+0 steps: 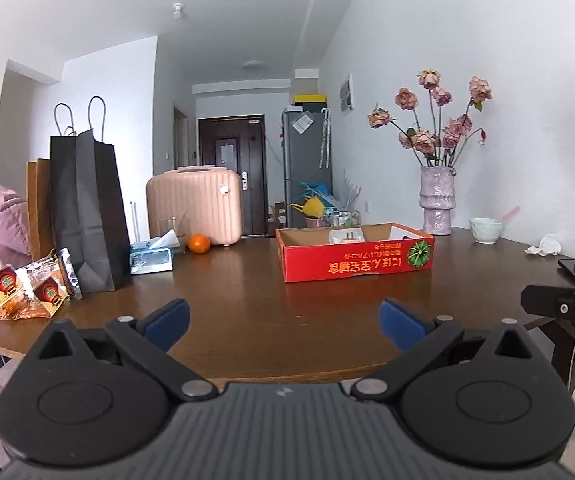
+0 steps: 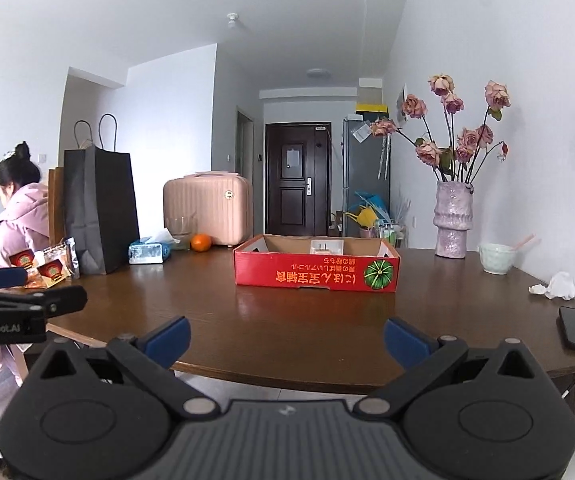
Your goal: Organize rigid objects
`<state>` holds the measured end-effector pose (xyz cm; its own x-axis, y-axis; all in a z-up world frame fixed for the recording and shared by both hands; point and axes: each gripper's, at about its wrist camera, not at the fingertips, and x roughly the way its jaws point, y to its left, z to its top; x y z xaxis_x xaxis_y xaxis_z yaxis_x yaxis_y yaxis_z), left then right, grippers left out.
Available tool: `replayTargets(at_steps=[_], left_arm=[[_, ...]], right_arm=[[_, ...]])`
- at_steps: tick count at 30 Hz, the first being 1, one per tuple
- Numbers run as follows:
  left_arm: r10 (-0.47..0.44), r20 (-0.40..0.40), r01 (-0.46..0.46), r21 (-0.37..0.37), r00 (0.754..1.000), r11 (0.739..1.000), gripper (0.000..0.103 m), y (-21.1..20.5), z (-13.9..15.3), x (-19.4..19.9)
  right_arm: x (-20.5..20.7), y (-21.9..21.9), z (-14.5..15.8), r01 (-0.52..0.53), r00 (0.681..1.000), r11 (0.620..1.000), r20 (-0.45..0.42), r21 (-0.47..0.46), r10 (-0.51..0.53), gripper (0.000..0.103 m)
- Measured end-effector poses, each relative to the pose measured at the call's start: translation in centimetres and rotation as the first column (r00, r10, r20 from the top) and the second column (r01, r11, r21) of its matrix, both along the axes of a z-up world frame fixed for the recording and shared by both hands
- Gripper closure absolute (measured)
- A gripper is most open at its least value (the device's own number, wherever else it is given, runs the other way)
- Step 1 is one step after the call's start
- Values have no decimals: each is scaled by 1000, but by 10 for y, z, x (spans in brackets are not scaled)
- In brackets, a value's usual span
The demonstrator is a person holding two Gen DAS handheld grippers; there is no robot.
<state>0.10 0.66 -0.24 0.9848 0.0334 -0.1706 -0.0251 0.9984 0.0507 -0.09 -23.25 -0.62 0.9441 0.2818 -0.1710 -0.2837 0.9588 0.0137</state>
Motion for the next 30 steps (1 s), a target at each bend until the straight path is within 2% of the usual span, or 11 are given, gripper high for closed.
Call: replayTargets(at_steps=[30], left_arm=[[3, -2, -3, -3, 1000, 1000, 0, 1, -1, 0]], right_arm=[[9, -2, -2, -3, 999, 999, -37, 33, 4, 0]])
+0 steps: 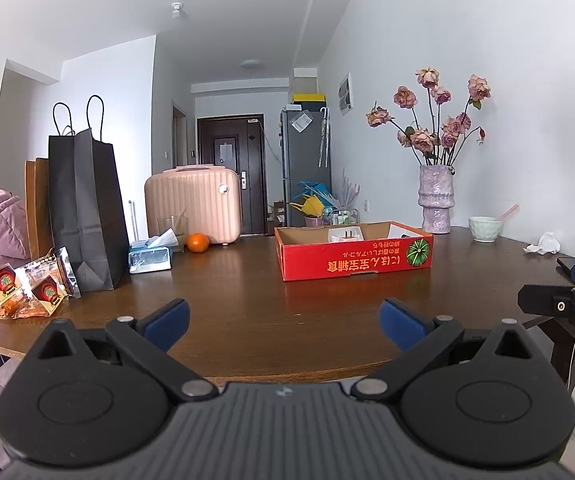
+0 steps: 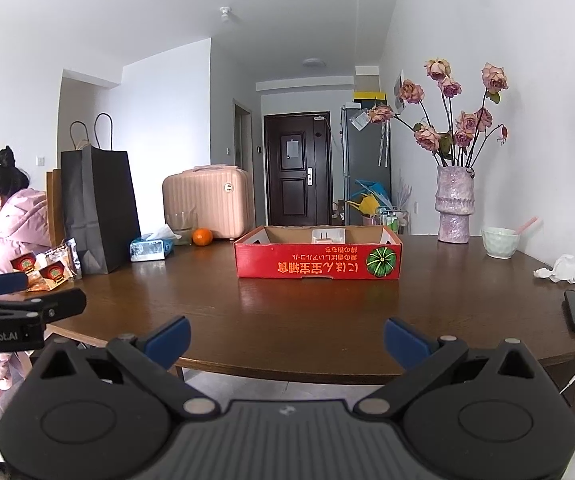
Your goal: Organize rigid objects
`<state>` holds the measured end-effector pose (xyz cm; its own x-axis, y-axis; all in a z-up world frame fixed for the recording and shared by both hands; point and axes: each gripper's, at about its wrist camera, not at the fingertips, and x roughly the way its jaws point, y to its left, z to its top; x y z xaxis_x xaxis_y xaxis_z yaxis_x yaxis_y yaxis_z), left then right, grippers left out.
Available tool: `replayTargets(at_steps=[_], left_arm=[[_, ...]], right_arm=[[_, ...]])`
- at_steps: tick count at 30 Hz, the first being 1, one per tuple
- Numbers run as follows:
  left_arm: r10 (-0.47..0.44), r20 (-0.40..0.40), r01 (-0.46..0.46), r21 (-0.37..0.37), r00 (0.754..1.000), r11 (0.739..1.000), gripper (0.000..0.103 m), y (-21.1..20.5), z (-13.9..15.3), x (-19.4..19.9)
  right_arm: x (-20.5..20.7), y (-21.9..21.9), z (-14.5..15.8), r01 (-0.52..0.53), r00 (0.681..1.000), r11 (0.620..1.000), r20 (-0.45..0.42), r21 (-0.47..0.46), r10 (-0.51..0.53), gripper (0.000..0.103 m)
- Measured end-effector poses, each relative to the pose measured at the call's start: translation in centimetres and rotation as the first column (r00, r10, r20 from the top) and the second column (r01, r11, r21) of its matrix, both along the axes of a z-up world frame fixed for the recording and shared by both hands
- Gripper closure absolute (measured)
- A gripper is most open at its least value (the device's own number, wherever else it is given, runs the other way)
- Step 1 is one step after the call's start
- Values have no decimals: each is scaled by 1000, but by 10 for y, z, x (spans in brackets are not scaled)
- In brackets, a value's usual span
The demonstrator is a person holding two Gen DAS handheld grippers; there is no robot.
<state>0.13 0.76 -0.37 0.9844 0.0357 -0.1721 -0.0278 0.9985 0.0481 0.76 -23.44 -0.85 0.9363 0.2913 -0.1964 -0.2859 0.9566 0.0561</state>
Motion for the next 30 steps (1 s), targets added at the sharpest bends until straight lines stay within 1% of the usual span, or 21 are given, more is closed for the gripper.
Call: replayTargets(at_steps=[7, 30], left_arm=[[2, 0, -2, 0, 1000, 1000, 0, 1, 0, 0], [-10, 4, 10, 5, 1000, 1000, 0, -1, 0, 0]], right_arm=[[1, -3, -1, 0, 1000, 1000, -5, 20, 0, 0], [0, -1, -1, -10, 1000, 1000, -10, 17, 10, 0]])
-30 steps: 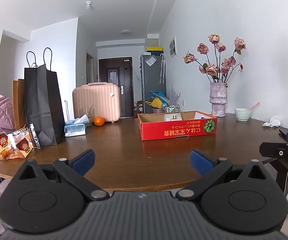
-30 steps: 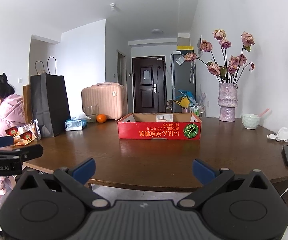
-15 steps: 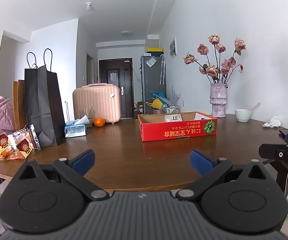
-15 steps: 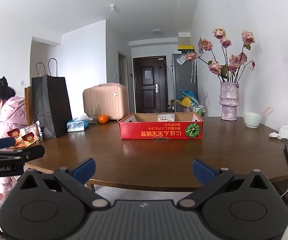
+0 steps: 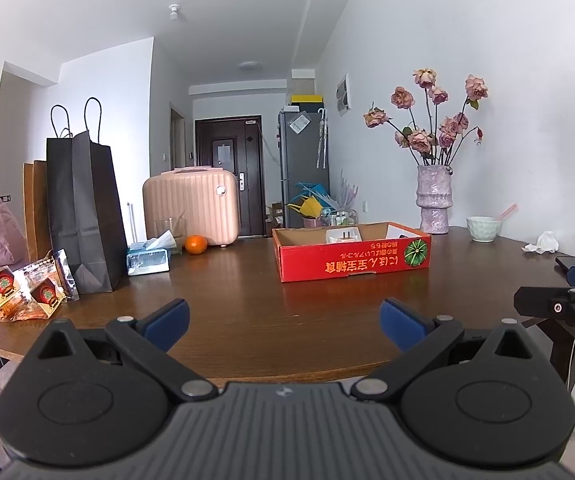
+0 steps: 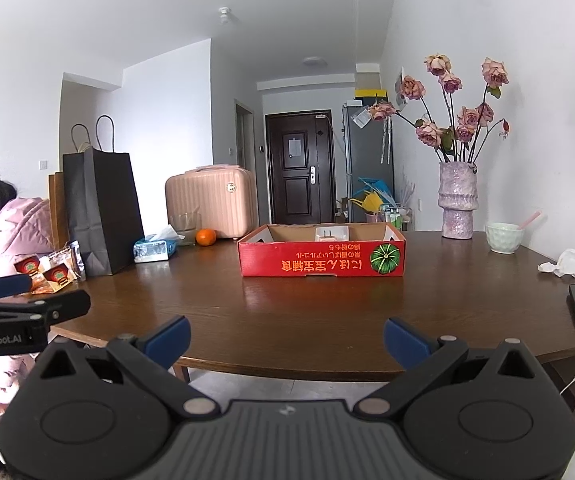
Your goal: Organize rigid objects
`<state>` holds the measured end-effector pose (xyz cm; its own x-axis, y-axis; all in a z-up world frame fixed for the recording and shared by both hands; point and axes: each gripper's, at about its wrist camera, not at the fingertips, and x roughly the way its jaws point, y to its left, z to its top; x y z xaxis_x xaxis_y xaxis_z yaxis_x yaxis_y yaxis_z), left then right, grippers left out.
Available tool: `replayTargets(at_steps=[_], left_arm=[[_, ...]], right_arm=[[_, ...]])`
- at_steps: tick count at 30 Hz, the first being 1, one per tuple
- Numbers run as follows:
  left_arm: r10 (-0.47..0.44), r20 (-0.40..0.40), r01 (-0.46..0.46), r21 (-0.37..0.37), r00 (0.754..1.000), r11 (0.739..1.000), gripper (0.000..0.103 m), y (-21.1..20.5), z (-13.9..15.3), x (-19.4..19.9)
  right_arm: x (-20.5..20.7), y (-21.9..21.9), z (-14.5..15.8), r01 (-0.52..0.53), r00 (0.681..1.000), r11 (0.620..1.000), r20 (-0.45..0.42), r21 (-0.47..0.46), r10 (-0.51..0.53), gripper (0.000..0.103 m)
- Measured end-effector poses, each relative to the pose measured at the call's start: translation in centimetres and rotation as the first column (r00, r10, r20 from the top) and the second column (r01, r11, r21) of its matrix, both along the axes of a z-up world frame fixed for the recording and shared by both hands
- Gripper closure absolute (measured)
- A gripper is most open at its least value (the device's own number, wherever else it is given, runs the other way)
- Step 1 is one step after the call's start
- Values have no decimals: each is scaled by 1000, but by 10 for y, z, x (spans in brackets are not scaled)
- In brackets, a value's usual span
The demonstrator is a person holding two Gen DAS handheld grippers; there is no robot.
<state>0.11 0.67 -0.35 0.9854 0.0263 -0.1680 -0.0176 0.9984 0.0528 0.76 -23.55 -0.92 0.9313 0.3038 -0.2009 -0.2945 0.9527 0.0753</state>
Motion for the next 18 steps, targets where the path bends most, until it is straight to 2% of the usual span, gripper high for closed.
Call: replayTargets(at_steps=[14, 18], left_arm=[[4, -10, -4, -6, 1000, 1000, 0, 2, -2, 2], [-20, -1, 20, 0, 1000, 1000, 0, 1, -3, 0]], right_arm=[[-1, 2, -1, -11, 1000, 1000, 7, 0, 11, 0], [-2, 4, -1, -15, 1000, 1000, 11, -6, 15, 0]])
